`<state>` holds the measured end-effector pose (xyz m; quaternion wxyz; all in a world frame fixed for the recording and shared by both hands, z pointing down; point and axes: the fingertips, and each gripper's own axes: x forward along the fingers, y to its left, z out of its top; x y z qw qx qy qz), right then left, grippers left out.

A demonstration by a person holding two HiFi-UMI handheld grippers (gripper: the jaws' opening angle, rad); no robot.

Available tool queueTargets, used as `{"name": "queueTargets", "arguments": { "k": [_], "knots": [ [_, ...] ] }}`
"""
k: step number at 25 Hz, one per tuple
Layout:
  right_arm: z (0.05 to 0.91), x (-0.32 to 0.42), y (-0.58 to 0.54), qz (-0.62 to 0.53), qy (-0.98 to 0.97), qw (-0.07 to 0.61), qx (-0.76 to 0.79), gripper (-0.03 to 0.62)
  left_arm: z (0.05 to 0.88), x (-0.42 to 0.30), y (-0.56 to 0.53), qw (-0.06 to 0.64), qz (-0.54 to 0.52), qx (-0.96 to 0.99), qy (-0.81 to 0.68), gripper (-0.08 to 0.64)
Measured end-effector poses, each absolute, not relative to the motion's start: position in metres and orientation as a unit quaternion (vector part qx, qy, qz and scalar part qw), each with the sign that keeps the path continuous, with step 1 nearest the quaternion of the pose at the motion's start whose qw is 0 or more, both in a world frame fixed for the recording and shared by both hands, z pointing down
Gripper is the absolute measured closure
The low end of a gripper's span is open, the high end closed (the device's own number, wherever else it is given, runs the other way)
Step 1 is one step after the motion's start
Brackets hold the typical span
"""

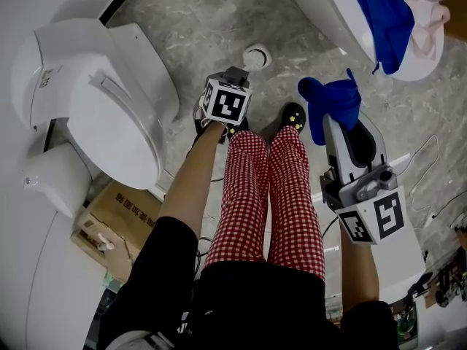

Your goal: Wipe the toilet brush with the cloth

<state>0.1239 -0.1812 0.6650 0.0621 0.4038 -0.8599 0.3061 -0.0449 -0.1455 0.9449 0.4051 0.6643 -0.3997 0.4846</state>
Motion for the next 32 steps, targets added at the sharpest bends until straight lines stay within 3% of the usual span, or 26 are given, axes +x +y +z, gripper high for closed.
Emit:
{"name": "queueTargets", "arguments": {
  "k": [18,32],
  "knots": [
    [0.660,0.112,-0.153,0.308,-0.859,0.059,0.404,0.525,0.907,-0.047,-0.124,0.408,0.438,0.683,-0.419,0.387],
    [0.646,0.079,-0.146,0.306,-0.866,0.049,0.393,0.525,0.856,-0.044,-0.110,0.351,0.427,0.729,-0.404,0.387]
  ]
}}
